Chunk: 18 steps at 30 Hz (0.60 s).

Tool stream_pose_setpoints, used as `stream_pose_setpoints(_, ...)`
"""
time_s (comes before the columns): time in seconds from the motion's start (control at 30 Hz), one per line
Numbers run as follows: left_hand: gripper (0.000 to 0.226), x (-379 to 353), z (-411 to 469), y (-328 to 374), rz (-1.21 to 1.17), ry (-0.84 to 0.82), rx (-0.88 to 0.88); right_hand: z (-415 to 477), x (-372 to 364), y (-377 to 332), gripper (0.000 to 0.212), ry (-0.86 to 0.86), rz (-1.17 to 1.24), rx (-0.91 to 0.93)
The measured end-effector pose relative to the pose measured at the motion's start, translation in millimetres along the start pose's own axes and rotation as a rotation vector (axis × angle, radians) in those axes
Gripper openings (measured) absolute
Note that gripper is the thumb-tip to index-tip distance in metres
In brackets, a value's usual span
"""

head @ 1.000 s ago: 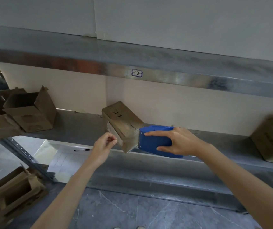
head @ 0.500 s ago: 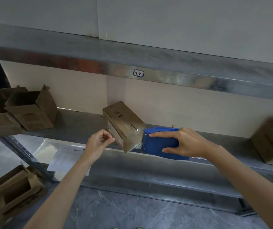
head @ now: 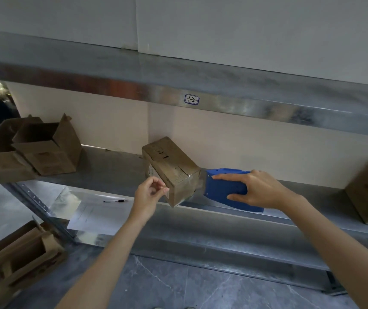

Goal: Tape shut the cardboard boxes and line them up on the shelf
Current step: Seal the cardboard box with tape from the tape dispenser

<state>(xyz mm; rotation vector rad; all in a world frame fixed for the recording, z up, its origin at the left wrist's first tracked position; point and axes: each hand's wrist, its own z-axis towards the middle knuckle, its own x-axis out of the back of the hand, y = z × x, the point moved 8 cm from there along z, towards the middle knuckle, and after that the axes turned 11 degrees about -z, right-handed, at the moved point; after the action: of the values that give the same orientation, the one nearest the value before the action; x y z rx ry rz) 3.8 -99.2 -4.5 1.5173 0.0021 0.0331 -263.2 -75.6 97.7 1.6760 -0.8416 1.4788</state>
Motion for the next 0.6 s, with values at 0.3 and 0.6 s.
stream_pose_setpoints(0.3, 0.034, -10.2, 13.5, -7.5, 0.032, -0.024, -0.064, 7.5, -4.6, 10.1, 0.063, 0.033, -0.012, -0.014)
stream_pose_setpoints(0.6, 0.036, -15.9, 17.6, -10.0, 0.079, -0.034, -0.137, 13.6, -3.7, 10.2, 0.063, 0.02, -0.04, -0.028)
